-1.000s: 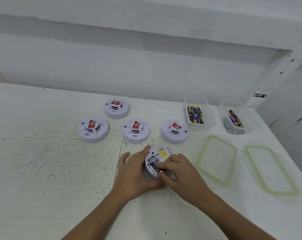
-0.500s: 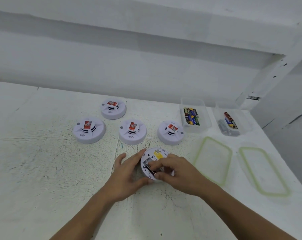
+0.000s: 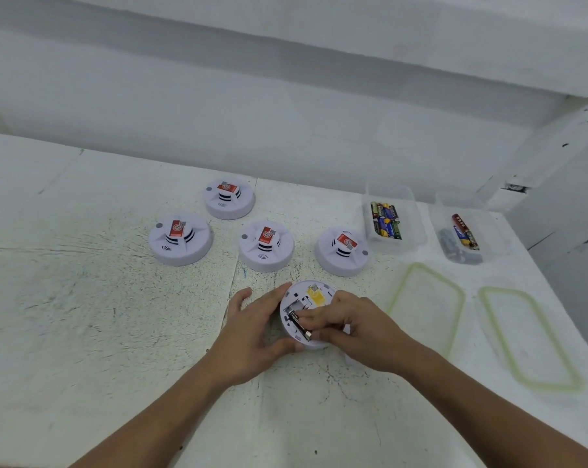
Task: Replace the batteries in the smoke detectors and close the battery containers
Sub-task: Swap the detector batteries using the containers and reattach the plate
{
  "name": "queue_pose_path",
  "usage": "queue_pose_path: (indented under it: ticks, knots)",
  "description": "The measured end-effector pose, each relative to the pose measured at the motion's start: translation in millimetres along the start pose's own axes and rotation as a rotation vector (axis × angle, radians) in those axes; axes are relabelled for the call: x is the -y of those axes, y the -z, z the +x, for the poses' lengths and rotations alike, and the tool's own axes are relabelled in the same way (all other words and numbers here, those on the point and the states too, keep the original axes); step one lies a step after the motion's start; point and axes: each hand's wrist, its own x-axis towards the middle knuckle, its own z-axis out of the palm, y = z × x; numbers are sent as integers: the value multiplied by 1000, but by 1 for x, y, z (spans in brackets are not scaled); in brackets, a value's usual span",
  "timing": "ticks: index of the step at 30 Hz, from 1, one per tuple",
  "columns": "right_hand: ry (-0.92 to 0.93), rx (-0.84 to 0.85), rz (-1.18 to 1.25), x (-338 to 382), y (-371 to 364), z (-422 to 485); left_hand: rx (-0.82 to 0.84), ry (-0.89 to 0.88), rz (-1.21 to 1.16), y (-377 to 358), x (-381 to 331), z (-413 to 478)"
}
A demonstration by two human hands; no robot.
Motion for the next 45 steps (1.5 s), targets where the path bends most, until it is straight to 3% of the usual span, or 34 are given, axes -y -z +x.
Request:
queue_pose_path:
  ticks: [25,29,32,36,40,43,45]
  knots:
    - [82,75,-128,-3,-3,1,-42,-8,-10,-4,-2,1]
    - [90,65,9,4,5,2,-63,8,-2,-5,-2,0]
    - [-36,47,206,7,19,4,-68,7,7,-5,-1,1]
    - [-89,-120,284,-9,68,8,-93,23,12,-5,-4,1]
    - [-172,-586,351,-49,145,18,-113,25,25,-4,-13,0]
    - [-379,-836,145,-98,191,26,-134,35,18,-2,-22,0]
    - [-576,-747,-113,-133,206,31,-130,50,15,-2,-25,0]
